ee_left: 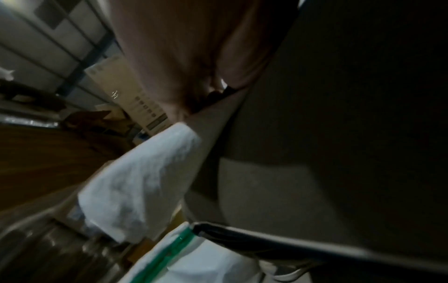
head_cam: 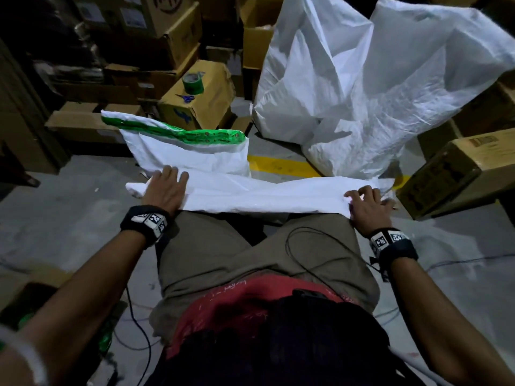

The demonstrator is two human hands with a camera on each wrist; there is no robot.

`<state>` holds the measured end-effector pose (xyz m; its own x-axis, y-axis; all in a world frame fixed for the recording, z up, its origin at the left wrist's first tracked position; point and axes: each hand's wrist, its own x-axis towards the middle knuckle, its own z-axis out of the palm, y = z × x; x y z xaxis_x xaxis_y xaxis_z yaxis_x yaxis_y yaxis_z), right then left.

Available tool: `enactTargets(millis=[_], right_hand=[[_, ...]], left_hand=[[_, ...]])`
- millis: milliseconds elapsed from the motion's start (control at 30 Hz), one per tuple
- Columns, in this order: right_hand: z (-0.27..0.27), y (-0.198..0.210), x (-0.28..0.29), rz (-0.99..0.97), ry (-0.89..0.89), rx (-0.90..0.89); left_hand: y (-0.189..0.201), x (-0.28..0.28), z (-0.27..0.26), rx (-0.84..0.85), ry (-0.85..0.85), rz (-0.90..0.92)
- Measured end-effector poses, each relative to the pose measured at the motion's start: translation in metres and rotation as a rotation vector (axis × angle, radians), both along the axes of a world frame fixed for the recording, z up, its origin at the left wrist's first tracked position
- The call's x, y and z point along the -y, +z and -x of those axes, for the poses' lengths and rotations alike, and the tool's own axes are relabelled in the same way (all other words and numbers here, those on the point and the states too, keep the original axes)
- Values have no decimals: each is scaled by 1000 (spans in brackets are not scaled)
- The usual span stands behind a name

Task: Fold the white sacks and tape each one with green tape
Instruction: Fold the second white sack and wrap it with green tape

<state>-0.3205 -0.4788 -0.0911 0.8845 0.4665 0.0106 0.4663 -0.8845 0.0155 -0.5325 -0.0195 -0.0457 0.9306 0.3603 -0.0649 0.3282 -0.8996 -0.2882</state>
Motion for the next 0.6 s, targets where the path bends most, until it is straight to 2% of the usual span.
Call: enactTargets(millis=[133, 233, 300, 400, 467, 533, 600], right_hand=[[34, 28, -44, -155, 311, 60], [63, 32, -77, -42, 438, 59], [71, 29, -87, 87, 429, 20], [71, 30, -89, 56, 365, 9], [65, 35, -88, 38, 345, 26], [59, 42, -83, 25, 367, 82], [50, 52, -73, -51, 417, 178]], left_hand=[[-3, 9, 0, 124, 105, 230], [-4, 18, 6, 152, 136, 199], [-4, 30, 10, 220, 59, 147], [-1, 47, 12, 311, -73, 217], [4, 65, 11, 251, -218, 215], [13, 83, 8, 122, -347, 150], [24, 92, -2, 86, -399, 75]])
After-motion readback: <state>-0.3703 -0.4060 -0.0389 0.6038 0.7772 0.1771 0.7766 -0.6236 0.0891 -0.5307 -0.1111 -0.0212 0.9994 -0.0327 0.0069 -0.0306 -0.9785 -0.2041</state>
